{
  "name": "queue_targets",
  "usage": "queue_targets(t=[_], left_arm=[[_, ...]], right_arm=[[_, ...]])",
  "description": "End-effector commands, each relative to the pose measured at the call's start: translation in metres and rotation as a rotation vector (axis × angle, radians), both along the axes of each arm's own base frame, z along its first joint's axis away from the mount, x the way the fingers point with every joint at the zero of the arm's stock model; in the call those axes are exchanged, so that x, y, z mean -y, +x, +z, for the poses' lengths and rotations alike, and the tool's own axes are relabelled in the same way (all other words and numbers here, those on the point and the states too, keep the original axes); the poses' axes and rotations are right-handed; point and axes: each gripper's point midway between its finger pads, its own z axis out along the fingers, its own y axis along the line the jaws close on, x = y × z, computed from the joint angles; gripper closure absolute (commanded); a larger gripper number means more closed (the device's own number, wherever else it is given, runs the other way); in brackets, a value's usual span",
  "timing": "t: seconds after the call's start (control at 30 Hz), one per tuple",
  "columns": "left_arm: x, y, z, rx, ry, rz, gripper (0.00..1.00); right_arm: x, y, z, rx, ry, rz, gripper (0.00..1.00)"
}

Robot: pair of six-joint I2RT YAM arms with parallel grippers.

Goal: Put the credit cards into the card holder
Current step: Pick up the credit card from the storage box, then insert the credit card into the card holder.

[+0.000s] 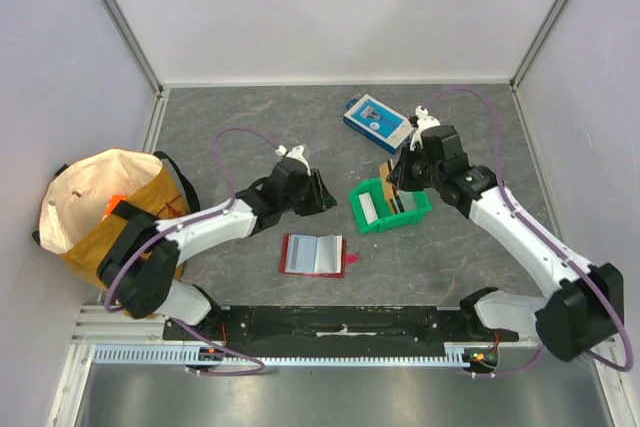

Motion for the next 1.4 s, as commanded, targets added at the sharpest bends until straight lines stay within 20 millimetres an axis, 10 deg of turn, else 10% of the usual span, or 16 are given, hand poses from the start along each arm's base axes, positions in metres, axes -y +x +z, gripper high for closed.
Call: queue_targets(t=[0.0, 0.47, 1.0, 1.37], left_arm=[[-0.049, -0.013, 0.0, 0.055, 0.145, 0.064, 0.54], [-0.133, -0.078, -0.048, -0.057, 0.191, 0.189, 0.42], [-0.122, -0.102, -0.073, -0.133, 0.1, 0.099, 0.42], [-0.118, -0.112, -0.083, -0.168, 0.067, 0.073, 0.77]], right_arm=[[-0.028, -0.019, 0.019, 0.062, 0.115, -0.023, 1.0], [-0.174, -0.093, -0.039, -0.068, 0.231, 0.076, 1.0], [-0.13, -0.121, -0.157, -0.237, -0.033, 0.039, 1.0], [-0.154, -0.111, -0.123, -0.18, 0.157, 0.027, 1.0]])
